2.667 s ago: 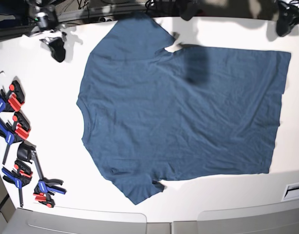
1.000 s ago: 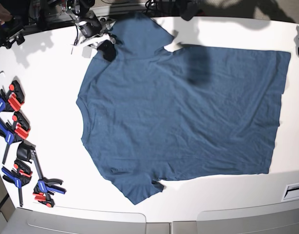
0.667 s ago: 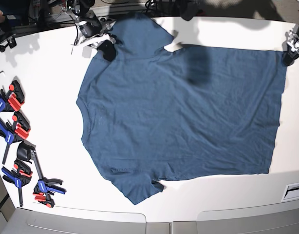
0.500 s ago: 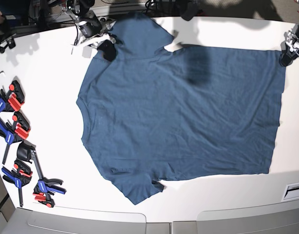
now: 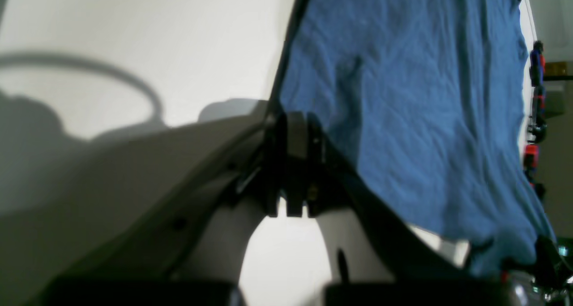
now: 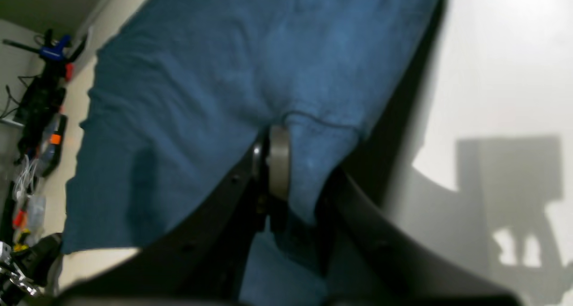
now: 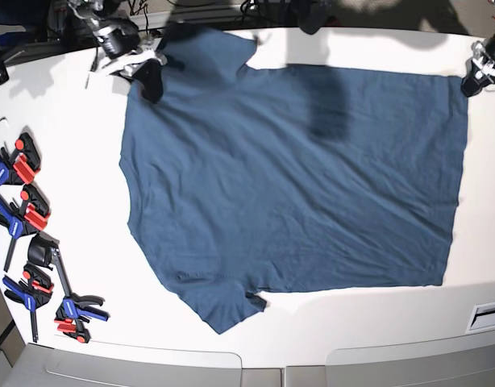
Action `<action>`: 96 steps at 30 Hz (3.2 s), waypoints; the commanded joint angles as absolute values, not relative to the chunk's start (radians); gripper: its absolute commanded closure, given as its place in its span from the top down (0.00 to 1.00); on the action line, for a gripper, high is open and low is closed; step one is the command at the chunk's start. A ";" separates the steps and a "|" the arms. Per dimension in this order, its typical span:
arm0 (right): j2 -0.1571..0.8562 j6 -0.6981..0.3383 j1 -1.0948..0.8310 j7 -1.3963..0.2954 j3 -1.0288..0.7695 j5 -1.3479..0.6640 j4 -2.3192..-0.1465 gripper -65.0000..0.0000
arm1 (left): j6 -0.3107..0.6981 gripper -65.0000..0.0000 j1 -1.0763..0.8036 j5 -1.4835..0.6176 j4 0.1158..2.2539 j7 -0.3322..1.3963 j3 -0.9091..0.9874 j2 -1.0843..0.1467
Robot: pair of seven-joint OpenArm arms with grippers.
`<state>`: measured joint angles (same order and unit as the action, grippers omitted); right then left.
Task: Fold the T-shirt properly
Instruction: 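Pull the shirt with both grippers toward the robot to flatten it, then regrasp the shoulder seam with the right gripper and pull the shirt taut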
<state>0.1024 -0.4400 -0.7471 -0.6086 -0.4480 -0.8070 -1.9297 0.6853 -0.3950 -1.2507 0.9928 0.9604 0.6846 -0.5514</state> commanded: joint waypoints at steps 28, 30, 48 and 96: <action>0.123 -0.470 -0.613 -0.575 -0.348 -0.577 -1.971 0.00 | 0.698 0.00 -0.493 -1.147 1.398 0.881 0.804 -0.561; 0.128 -0.448 -0.557 -0.556 -0.313 -0.519 -1.903 0.00 | 0.653 0.00 -0.471 -1.050 1.398 0.815 0.748 -0.561; 0.144 -0.431 -0.395 -0.564 -0.302 -0.503 -1.677 0.35 | 0.569 0.35 -0.427 -0.890 1.399 0.686 0.706 -0.588; 0.158 -0.498 -0.636 -0.809 -0.233 -0.764 -1.860 0.00 | 0.569 0.45 -0.430 -0.936 1.403 0.710 0.934 -0.698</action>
<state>0.1520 -0.4828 -0.6361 -0.8272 -0.2306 -0.7372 -1.8397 0.5613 -0.4294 -0.9188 1.3876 0.7326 0.9222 -0.6704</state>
